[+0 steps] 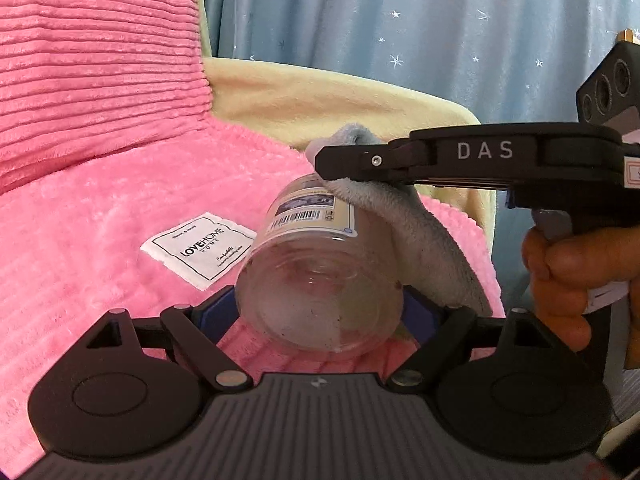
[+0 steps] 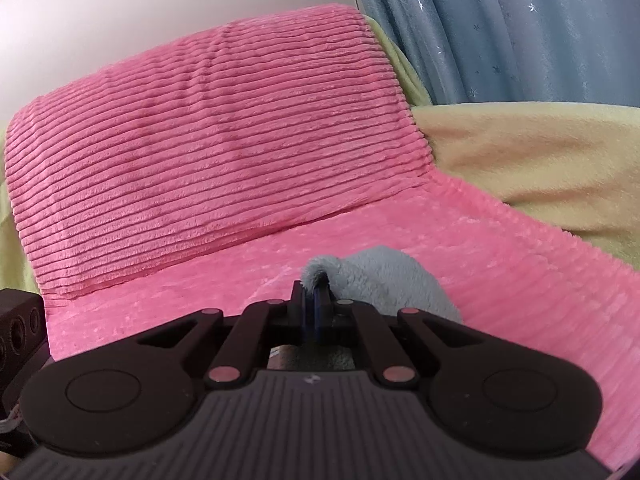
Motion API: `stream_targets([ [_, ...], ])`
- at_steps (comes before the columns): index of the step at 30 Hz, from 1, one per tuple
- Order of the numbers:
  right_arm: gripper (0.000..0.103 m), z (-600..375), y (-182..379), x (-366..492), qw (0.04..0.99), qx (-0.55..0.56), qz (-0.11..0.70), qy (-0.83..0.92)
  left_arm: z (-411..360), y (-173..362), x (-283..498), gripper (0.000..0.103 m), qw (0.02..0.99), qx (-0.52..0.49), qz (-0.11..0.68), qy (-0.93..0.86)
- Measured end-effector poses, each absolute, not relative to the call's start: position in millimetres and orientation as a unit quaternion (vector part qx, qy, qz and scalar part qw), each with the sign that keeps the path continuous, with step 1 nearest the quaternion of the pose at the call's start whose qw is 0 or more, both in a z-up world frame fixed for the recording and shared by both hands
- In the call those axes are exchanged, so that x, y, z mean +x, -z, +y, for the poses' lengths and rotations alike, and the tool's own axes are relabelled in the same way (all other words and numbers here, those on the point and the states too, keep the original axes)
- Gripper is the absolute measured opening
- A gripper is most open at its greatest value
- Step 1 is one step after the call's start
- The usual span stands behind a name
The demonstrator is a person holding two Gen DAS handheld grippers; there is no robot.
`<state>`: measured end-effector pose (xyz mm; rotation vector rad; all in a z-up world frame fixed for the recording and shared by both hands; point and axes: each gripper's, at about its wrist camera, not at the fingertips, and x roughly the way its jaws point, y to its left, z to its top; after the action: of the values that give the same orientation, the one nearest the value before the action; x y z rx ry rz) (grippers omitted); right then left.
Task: Clean container
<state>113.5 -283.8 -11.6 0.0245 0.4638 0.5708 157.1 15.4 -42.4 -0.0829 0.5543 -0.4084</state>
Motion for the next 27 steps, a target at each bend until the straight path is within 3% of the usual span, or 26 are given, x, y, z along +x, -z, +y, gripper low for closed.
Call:
stream_targets([
  [16,0.001,-277.1,12.8,104.5,0.936,-0.014,0.217,-0.278,-5.3,43.1,150.8,0.085,0.948,0.055,0.252,0.185],
  [27,0.001,-272.9,14.1,97.1,0.934,-0.021,0.216,-0.283,10.9,41.4,153.9,0.086,0.944,-0.029,0.261,0.198],
])
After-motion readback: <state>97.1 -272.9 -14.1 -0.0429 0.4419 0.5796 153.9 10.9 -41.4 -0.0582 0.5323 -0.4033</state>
